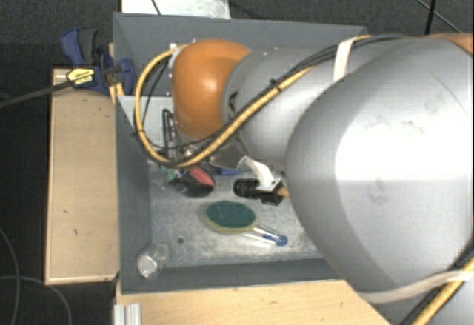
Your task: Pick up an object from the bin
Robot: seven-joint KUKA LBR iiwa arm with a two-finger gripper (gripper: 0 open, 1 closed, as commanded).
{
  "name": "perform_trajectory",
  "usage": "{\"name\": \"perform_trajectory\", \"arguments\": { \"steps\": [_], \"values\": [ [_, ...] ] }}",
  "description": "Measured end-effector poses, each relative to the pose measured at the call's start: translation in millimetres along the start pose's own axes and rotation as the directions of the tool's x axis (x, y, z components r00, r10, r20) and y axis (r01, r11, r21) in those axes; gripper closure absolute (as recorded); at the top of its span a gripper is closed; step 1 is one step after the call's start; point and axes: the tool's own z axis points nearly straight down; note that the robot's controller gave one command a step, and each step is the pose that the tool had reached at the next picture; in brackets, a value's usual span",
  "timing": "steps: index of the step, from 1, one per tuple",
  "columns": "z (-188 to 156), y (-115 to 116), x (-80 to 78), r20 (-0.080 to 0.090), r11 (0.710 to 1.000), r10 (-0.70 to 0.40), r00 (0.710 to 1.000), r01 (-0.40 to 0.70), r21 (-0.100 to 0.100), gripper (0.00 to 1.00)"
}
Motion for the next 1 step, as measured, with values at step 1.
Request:
{"name": "perform_trajectory", "arguments": {
  "steps": [1],
  "values": [
    [-67.6,1.8,-1.2,0.001,1.0,-0.005,1.0,0.005,-0.001,1.0]
  ]
}}
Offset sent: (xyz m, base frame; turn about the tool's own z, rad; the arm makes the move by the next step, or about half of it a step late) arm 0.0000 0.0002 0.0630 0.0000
